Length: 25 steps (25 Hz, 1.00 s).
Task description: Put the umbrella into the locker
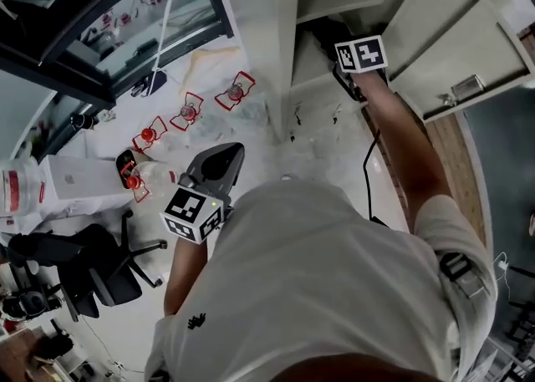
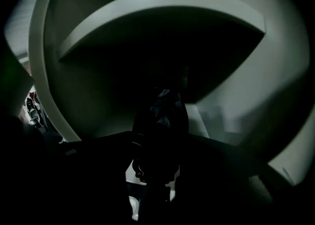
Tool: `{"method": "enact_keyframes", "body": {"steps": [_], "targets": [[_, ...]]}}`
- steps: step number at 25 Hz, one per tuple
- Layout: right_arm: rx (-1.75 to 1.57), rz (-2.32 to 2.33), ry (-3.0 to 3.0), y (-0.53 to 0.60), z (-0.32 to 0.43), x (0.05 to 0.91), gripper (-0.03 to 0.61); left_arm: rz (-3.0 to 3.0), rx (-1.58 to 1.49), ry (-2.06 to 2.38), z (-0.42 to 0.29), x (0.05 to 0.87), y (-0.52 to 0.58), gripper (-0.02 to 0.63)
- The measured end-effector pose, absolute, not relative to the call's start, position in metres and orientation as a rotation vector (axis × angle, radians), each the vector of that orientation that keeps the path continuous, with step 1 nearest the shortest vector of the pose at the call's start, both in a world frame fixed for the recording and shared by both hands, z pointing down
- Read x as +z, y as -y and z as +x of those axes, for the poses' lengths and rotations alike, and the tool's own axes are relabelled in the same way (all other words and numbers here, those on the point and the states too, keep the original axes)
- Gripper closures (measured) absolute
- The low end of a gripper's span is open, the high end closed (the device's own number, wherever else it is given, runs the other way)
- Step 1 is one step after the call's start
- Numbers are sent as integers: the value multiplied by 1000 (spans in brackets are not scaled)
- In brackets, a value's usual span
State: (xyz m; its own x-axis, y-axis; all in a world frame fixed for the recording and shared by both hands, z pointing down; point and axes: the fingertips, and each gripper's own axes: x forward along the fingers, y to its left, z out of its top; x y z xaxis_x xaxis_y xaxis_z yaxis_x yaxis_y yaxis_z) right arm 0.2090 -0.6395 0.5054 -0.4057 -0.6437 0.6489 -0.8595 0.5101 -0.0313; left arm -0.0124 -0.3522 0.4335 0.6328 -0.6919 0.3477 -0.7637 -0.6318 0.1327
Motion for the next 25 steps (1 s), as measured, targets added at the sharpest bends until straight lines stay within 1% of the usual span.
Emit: {"method": "enact_keyframes", "body": {"steps": [12, 25], "targets": [[448, 1171, 2187, 694, 177, 527, 336, 2501, 397, 1297, -19, 444, 365, 556], [343, 1104, 2147, 702, 162, 531, 327, 2459, 399, 1303, -27, 450, 361, 555]]}}
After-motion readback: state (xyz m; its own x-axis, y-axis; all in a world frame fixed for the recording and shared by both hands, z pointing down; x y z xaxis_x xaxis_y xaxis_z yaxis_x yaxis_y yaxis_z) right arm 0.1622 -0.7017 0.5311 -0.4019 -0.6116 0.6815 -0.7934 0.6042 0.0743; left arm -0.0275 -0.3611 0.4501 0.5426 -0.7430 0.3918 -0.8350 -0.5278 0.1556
